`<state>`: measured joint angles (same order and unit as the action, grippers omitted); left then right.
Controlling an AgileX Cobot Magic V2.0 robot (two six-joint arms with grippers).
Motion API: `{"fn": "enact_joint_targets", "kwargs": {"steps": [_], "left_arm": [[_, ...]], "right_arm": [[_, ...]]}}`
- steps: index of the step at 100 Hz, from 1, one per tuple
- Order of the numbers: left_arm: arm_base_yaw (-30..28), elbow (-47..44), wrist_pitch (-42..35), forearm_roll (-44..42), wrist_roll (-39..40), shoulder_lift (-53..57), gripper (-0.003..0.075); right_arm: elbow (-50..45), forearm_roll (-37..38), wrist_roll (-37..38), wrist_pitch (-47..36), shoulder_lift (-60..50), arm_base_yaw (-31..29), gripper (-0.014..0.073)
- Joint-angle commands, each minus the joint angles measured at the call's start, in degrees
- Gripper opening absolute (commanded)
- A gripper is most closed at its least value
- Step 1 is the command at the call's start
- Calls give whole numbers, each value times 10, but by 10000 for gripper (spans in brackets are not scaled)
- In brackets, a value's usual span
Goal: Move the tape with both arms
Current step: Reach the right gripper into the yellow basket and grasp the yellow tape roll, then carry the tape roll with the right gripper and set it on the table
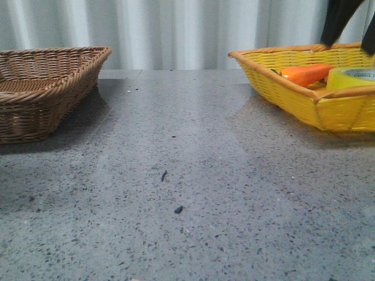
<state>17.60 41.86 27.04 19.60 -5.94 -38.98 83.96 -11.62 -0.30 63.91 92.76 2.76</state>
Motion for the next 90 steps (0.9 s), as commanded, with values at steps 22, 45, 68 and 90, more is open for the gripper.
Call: {"fn": "enact_joint_targets", "kwargs": {"steps": [22,45,68,90], "left_arm": [[4,22,-23,8,3,-2,398],[4,22,-23,8,3,-2,398],[4,22,-48,8,3,-2,398],[4,22,-58,8,3,-2,398]], "right_arm": [[29,3,-4,-34,60,-4,169],[95,3,-4,-79,-21,4,-41],[286,-1,-4,-69,-49,92,-41],[344,-3,-4,-75,9,220,-41]]}}
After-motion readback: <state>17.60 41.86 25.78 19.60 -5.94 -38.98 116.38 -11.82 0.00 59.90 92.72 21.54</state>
